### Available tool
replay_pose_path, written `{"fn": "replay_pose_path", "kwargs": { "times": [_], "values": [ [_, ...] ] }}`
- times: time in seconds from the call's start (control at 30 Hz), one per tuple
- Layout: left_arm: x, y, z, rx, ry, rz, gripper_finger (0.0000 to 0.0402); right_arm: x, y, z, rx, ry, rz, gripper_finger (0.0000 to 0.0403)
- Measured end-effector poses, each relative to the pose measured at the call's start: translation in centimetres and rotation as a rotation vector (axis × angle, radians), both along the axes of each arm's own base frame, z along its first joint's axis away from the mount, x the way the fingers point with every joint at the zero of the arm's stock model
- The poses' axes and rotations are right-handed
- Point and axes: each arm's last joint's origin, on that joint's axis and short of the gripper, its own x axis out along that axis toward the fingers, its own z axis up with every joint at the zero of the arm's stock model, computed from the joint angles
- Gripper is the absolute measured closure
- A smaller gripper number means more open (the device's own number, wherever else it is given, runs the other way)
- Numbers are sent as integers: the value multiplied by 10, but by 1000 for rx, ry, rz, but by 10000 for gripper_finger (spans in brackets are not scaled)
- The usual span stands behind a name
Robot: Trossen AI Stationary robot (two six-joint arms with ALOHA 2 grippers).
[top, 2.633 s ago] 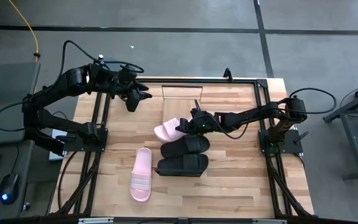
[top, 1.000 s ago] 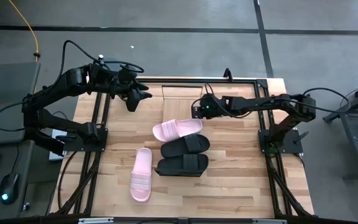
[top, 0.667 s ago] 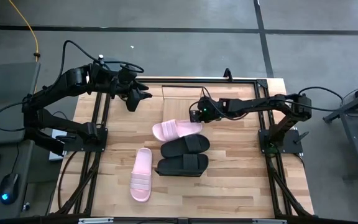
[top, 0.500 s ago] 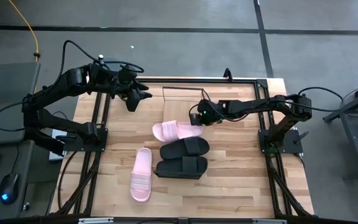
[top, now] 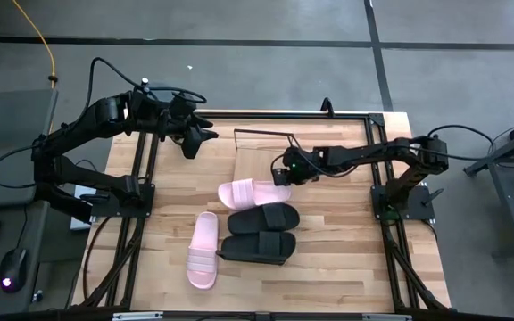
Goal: Pick and place slides into the shelf
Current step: Put the top pink slide on the shelf, then put the pink slide on the shelf
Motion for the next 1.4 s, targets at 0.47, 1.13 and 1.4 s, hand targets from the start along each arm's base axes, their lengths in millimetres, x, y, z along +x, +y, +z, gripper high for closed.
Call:
{"fn": "replay_pose_path", "kwargs": {
  "times": [0.47,1.13,1.4],
  "values": [
    [-5,-2,-8,-58,90,9,222,-6,-33,18,-74,-112,-54,284],
    [-48,-25,-4,-176,128,-34,222,10,-36,65,-112,-563,16,284],
    [-60,-32,-8,-274,175,-25,222,13,-36,74,-81,-667,33,284]
  ]
}}
